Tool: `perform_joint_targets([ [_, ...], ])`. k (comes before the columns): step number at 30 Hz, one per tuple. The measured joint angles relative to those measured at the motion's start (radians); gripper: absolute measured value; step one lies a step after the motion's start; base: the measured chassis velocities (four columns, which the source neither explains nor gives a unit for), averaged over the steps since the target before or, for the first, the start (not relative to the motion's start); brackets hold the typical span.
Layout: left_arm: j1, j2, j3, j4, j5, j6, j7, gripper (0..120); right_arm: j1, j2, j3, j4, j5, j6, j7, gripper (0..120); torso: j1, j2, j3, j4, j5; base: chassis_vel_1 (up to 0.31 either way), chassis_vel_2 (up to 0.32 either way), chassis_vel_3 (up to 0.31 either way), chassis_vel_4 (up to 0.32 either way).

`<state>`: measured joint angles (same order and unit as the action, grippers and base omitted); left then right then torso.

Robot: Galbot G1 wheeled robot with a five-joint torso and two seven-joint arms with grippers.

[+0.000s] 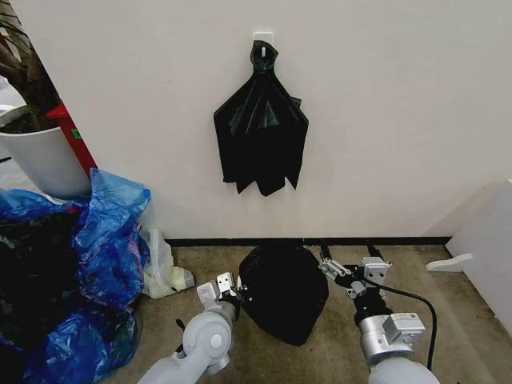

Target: Place the garbage bag over the trash bin.

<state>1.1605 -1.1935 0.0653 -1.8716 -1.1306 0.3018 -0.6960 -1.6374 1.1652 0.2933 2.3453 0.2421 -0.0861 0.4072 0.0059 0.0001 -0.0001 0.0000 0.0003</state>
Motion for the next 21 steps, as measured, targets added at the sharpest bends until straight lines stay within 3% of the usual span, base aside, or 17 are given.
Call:
perform_joint_targets([
  [8, 0.007, 0.002, 0.0, -0.015, 0.011, 0.014, 0.018, 30, -0.007, -0.001, 0.0, 0.008, 0.003, -0.002, 0.002, 100, 0.0, 0.0, 0.0, -0.0003, -0.0004, 0.0, 0.0, 0.0, 0.0],
  [21, 0.052, 0.053, -0.026, -0.13, 0.058, 0.007, 0.056, 77, -0.015, 0.003, -0.002, 0.021, 0.007, -0.004, 0.007, 100, 0.0, 0.0, 0.0, -0.0004, -0.0005, 0.0, 0.0, 0.0, 0.0],
])
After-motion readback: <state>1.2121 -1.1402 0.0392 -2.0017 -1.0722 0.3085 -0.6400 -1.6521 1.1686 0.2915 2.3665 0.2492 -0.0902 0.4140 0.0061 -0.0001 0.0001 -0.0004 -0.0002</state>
